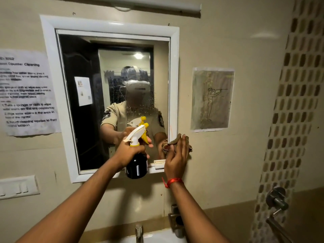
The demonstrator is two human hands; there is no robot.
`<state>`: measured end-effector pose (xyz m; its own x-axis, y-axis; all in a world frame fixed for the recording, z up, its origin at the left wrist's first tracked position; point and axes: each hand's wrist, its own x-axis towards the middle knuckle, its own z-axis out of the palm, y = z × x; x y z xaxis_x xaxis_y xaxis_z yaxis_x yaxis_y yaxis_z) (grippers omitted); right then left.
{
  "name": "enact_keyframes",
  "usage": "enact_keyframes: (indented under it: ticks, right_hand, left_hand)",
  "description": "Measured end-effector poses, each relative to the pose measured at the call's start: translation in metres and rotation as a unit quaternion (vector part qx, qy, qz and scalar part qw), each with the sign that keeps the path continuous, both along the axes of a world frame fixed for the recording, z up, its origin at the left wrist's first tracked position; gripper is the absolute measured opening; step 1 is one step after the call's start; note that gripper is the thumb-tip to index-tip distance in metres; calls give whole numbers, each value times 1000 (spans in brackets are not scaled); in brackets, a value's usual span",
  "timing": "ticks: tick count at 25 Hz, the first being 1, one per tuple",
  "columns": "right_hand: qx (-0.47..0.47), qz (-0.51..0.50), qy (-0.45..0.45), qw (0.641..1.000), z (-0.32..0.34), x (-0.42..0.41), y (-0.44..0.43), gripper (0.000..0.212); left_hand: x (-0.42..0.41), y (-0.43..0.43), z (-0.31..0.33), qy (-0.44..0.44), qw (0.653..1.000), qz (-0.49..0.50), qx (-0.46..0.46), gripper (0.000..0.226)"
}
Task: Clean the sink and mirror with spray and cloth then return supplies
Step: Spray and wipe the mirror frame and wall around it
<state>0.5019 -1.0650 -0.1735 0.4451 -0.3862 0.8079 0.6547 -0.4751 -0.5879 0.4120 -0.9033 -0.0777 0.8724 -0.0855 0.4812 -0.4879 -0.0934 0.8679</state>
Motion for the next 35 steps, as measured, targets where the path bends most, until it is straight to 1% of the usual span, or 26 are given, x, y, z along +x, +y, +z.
enact_keyframes:
  ticks: [3, 6, 10, 12, 14, 16, 18, 20, 22, 24, 26, 29, 31, 32, 33, 34, 35]
  right_hand:
    - [-23, -11, -53, 998, 70, 9, 0, 51]
    - [-39, -34, -83, 995, 181, 16, 2, 49]
    - [-31, -35, -83, 995, 324, 24, 5, 50]
    - [-25, -25, -83, 996, 372, 26, 4, 49]
    - [-25, -15, -84, 996, 389, 27, 4, 47]
    - [-13, 1, -89, 996, 375, 30, 4, 46]
    - [2, 15, -106, 994, 339, 30, 2, 45]
    - [10, 31, -121, 992, 284, 26, -1, 42]
    - [8, 37, -108, 993, 209, 18, -4, 41]
    - [-11, 43, -63, 997, 121, 12, -8, 40]
    - [-50, 51, 5, 997, 36, 6, -18, 42]
    - [-95, 49, 82, 991, -63, -9, -33, 37]
    - [-106, 2, 109, 988, -96, -23, -38, 34]
    - [-108, -31, 106, 988, -98, -25, -38, 34]
    - [-112, -49, 93, 988, -92, -27, -34, 34]
    - [-135, -55, 69, 987, -81, -28, -29, 35]
    - [-183, -63, 43, 980, -70, -29, -24, 34]
  left_hand:
    - [2, 8, 10, -29, 1000, -5, 9, 36]
    - [0, 13, 31, -56, 998, -10, 22, 34]
    - [-4, 11, 47, -73, 997, -3, 27, 32]
    - [-5, 10, 53, -74, 997, 0, 30, 31]
    - [-4, 10, 58, -75, 997, 1, 26, 30]
    - [-1, 11, 59, -71, 997, -2, 18, 29]
    - [3, 12, 53, -65, 998, 6, 11, 27]
    - [6, 10, 41, -57, 998, 3, 1, 28]
    - [2, 3, 26, -47, 999, -2, -7, 31]
    - [-4, -4, 12, -29, 999, -4, -14, 31]
    - [-10, -8, 3, -14, 1000, -3, -22, 29]
    - [-16, -13, -5, 0, 1000, -1, -25, 28]
    - [-20, -17, -12, 5, 1000, 2, -18, 29]
    - [-20, -19, -15, 9, 1000, 3, -13, 30]
    - [-21, -19, -20, 13, 1000, 4, -11, 31]
    - [-21, -19, -24, 18, 1000, 10, -12, 34]
    - [-23, -18, -27, 23, 1000, 16, -12, 37]
